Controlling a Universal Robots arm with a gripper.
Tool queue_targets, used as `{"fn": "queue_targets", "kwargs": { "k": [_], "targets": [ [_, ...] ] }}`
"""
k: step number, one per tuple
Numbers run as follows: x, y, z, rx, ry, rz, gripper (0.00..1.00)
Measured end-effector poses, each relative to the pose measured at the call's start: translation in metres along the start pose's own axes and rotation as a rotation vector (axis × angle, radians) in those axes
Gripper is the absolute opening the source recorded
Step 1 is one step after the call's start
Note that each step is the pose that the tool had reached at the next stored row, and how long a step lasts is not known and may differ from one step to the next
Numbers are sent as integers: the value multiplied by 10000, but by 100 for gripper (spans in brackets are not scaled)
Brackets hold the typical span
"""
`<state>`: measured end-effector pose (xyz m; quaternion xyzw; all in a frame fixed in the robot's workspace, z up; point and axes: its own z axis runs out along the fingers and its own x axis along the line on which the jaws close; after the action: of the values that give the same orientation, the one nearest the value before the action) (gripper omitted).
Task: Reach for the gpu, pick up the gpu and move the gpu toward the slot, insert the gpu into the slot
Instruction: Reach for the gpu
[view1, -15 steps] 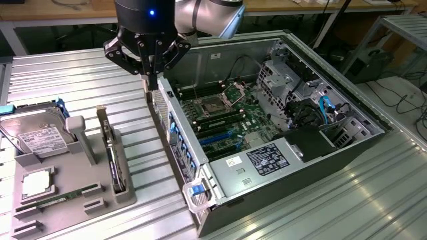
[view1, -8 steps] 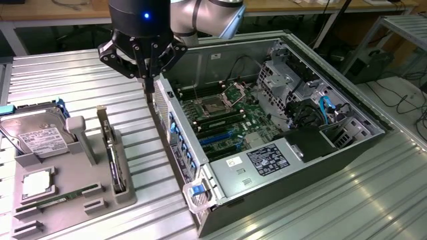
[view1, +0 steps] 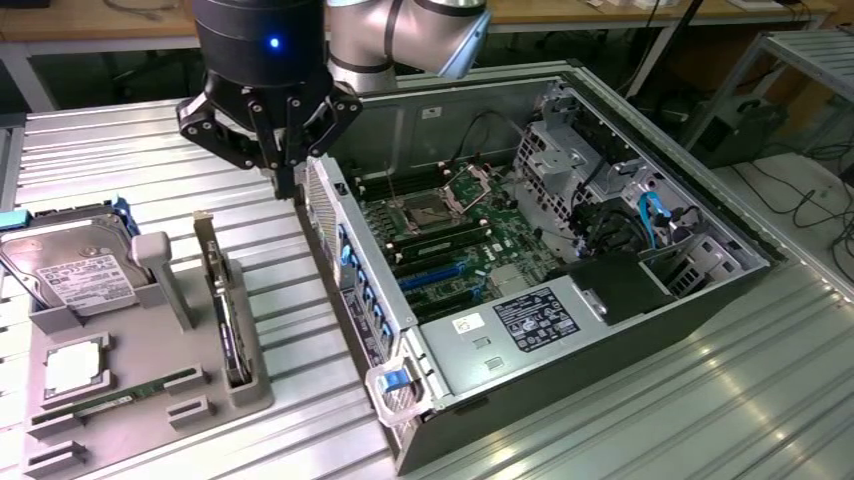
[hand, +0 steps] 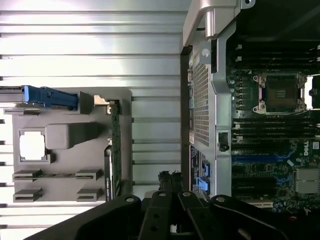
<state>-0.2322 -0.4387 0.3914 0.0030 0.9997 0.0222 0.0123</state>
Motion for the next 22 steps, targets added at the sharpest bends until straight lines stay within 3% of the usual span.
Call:
{"fn": "queue_targets", "kwargs": {
  "k": [12,22],
  "targets": [
    [185,-141,5,-4,10,-203,11],
    [320,-209,9,-7,16,-340,11]
  ]
}}
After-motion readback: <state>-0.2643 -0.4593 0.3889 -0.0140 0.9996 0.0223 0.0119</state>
